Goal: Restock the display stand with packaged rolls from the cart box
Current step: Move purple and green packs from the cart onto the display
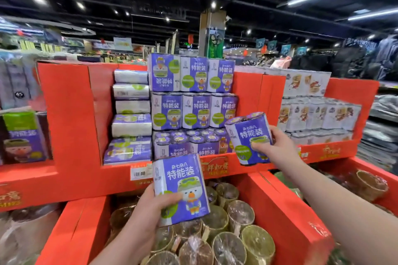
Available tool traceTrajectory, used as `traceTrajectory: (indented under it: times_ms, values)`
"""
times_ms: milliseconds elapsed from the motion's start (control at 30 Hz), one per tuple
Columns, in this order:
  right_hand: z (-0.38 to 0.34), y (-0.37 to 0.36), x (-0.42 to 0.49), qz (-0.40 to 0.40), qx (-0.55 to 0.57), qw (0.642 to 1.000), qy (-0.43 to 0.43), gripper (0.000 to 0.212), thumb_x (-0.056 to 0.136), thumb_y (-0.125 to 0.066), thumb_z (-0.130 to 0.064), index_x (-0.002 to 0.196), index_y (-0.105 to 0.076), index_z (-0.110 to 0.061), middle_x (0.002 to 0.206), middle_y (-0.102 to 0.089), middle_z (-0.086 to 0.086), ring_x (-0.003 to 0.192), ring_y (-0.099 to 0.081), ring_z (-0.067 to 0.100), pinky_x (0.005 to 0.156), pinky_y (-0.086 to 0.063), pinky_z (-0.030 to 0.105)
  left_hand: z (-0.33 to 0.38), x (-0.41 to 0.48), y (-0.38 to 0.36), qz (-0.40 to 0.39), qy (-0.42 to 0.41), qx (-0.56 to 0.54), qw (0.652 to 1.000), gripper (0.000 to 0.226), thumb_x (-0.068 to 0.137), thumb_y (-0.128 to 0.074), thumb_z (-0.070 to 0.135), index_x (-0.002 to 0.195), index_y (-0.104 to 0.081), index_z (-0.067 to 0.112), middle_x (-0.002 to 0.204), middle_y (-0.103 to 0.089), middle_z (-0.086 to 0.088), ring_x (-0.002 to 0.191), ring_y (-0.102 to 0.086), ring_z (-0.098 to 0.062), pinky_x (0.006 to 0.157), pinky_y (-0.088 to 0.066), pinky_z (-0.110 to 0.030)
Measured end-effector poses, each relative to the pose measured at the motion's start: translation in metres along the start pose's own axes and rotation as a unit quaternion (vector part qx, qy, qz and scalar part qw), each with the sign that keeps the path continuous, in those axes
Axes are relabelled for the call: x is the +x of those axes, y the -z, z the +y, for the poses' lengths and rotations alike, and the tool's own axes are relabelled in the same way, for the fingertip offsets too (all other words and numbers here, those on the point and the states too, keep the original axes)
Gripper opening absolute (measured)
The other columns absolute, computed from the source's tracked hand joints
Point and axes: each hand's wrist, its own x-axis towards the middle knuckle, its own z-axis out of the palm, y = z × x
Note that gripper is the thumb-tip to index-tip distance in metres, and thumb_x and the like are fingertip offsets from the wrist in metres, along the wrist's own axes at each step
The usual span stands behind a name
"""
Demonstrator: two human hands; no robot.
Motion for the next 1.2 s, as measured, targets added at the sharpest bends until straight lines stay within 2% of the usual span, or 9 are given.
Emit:
traceTrajectory:
  times_ms: [100, 200, 333, 533, 767, 933, 1000, 1133, 1200]
  values:
    - [0.002, -0.009, 0.033, -0.012, -0.077, 0.996, 0.037, 0.057, 0.063, -0.081, -0.013, 0.116, -0.057, -0.014, 0.1, -0.067, 0.003, 0.089, -0.063, 0.021, 0.086, -0.052, 0.037, 0.004, 0.004, 0.005, 0.023, -0.025, -0.009, 0.999, 0.068, 0.048, -0.075, 0.0, 0.113, -0.059, 0.006, 0.093, -0.074, -0.019, 0.072, -0.072, -0.033, 0.062, -0.057, -0.037]
    - [0.006, -0.019, 0.058, -0.026, -0.117, 0.989, 0.083, 0.042, 0.068, -0.078, 0.002, 0.105, -0.061, -0.008, 0.091, -0.065, 0.003, 0.079, -0.058, 0.018, 0.067, -0.046, 0.013, 0.006, 0.007, 0.01, 0.054, -0.049, -0.026, 0.997, 0.07, 0.048, -0.07, 0.002, 0.118, -0.059, 0.003, 0.099, -0.073, -0.021, 0.079, -0.072, -0.035, 0.063, -0.058, -0.038]
    - [0.017, -0.032, 0.083, -0.033, -0.162, 0.98, 0.11, 0.033, 0.066, -0.081, -0.014, 0.093, -0.062, -0.019, 0.093, -0.068, 0.009, 0.079, -0.062, 0.024, 0.067, -0.046, 0.031, 0.008, 0.011, 0.01, 0.073, -0.076, -0.037, 0.994, 0.066, 0.05, -0.067, 0.001, 0.116, -0.059, 0.003, 0.097, -0.073, -0.021, 0.075, -0.073, -0.034, 0.053, -0.058, -0.034]
    - [0.023, -0.031, 0.083, -0.051, -0.22, 0.964, 0.138, 0.043, 0.071, -0.078, -0.024, 0.109, -0.057, -0.021, 0.107, -0.06, 0.005, 0.104, -0.059, 0.027, 0.074, -0.041, 0.031, 0.005, 0.018, -0.006, 0.083, -0.073, -0.019, 0.994, 0.066, 0.049, -0.068, -0.007, 0.114, -0.06, 0.003, 0.096, -0.073, -0.021, 0.075, -0.073, -0.034, 0.053, -0.058, -0.035]
    - [0.004, -0.025, 0.078, -0.084, -0.33, 0.924, 0.175, 0.105, 0.08, -0.072, -0.033, 0.151, 0.005, -0.031, 0.133, -0.048, 0.011, 0.115, -0.056, 0.033, 0.085, -0.046, 0.04, 0.002, 0.034, -0.026, 0.083, -0.068, -0.014, 0.994, 0.062, 0.051, -0.068, -0.004, 0.112, -0.06, 0.004, 0.094, -0.074, -0.02, 0.074, -0.073, -0.033, 0.054, -0.059, -0.035]
    - [-0.026, -0.021, 0.1, -0.127, -0.341, 0.905, 0.219, 0.078, 0.07, -0.078, -0.028, 0.133, -0.034, -0.011, 0.135, -0.036, 0.01, 0.114, -0.052, 0.032, 0.092, -0.045, 0.04, 0.003, 0.04, -0.031, 0.073, -0.074, -0.007, 0.994, 0.06, 0.051, -0.067, -0.002, 0.11, -0.062, 0.004, 0.095, -0.074, -0.02, 0.075, -0.073, -0.033, 0.055, -0.059, -0.034]
    - [-0.04, -0.019, 0.109, -0.168, -0.405, 0.871, 0.222, 0.073, 0.071, -0.076, -0.034, 0.128, -0.037, -0.009, 0.129, -0.048, 0.011, 0.112, -0.054, 0.031, 0.088, -0.046, 0.038, 0.004, 0.04, -0.031, 0.078, -0.077, -0.005, 0.994, 0.059, 0.052, -0.067, 0.003, 0.111, -0.061, 0.006, 0.097, -0.074, -0.018, 0.077, -0.073, -0.033, 0.056, -0.059, -0.034]
    - [-0.067, -0.03, 0.115, -0.209, -0.616, 0.701, 0.293, 0.063, 0.075, -0.07, -0.045, 0.125, -0.045, -0.014, 0.125, -0.05, 0.008, 0.111, -0.056, 0.029, 0.085, -0.049, 0.037, 0.007, 0.041, -0.033, 0.078, -0.08, 0.004, 0.994, 0.057, 0.052, -0.067, 0.003, 0.109, -0.062, 0.006, 0.096, -0.074, -0.017, 0.075, -0.073, -0.031, 0.056, -0.058, -0.033]
    - [-0.075, -0.033, 0.122, -0.243, -0.622, 0.685, 0.292, 0.057, 0.075, -0.071, -0.044, 0.118, -0.049, -0.014, 0.121, -0.053, 0.007, 0.106, -0.057, 0.028, 0.084, -0.05, 0.036, 0.007, 0.04, -0.033, 0.077, -0.08, 0.008, 0.994, 0.06, 0.05, -0.069, -0.003, 0.109, -0.062, 0.005, 0.096, -0.074, -0.017, 0.074, -0.073, -0.03, 0.054, -0.058, -0.032]
